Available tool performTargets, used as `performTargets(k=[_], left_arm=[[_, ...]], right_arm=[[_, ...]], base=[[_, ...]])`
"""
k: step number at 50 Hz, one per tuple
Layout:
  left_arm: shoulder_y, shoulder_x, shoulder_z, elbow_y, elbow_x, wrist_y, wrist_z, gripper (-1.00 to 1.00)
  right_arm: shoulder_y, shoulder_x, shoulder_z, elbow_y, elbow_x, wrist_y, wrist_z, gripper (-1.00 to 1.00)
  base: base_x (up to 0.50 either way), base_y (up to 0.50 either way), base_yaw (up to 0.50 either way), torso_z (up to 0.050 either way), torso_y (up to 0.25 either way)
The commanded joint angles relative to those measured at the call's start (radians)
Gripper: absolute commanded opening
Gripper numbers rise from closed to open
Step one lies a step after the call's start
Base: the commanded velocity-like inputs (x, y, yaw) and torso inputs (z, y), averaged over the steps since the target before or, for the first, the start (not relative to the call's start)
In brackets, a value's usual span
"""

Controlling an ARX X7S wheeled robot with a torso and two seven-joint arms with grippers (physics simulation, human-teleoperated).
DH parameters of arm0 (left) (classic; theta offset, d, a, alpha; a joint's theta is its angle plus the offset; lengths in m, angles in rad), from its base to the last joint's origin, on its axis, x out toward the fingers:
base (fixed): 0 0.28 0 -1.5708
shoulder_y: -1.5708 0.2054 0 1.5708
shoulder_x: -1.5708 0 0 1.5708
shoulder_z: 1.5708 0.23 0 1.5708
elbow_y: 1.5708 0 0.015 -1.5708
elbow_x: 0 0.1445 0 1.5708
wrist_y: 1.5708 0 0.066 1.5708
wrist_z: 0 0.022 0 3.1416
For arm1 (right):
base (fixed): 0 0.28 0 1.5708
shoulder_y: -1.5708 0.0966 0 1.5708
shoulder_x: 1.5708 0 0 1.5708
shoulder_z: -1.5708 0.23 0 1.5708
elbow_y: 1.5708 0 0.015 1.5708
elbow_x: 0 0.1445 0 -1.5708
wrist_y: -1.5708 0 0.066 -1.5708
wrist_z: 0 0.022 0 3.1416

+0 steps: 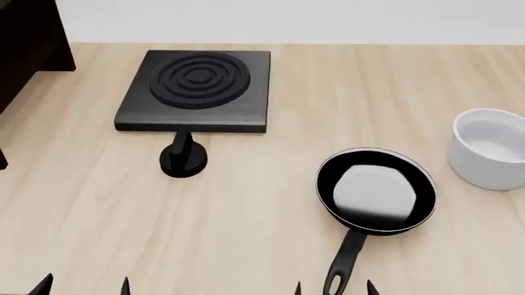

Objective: Put the frying pan under the cabinet shelf.

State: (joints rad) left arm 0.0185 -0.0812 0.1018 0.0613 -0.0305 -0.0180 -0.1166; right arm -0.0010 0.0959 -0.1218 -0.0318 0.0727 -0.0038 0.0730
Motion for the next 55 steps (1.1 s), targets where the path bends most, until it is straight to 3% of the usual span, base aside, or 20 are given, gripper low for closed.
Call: performTargets(k=[1, 14, 55], left_arm=[[0.000, -0.018, 0.022, -0.003, -0.010, -0.009, -0.013, 1.00], [0.002, -0.035, 0.035, 0.009, -0.019, -0.020, -0.031, 1.00], [0.010, -0.073, 0.068, 0.018, -0.042, -0.028, -0.064, 1.00]], right_arm=[[0.002, 0.016, -0.017, -0.011, 0.011, 0.007, 0.013, 1.00], [0.002, 0.031, -0.037, -0.021, 0.009, 0.007, 0.026, 1.00], [-0.005, 0.062, -0.088, -0.061, 0.025, 0.024, 0.047, 1.00]], base=[[0.00, 0.00, 0.00, 0.047, 0.084], [0.00, 0.00, 0.00, 0.048, 0.082], [0.07, 0.50, 0.00, 0.048, 0.082]])
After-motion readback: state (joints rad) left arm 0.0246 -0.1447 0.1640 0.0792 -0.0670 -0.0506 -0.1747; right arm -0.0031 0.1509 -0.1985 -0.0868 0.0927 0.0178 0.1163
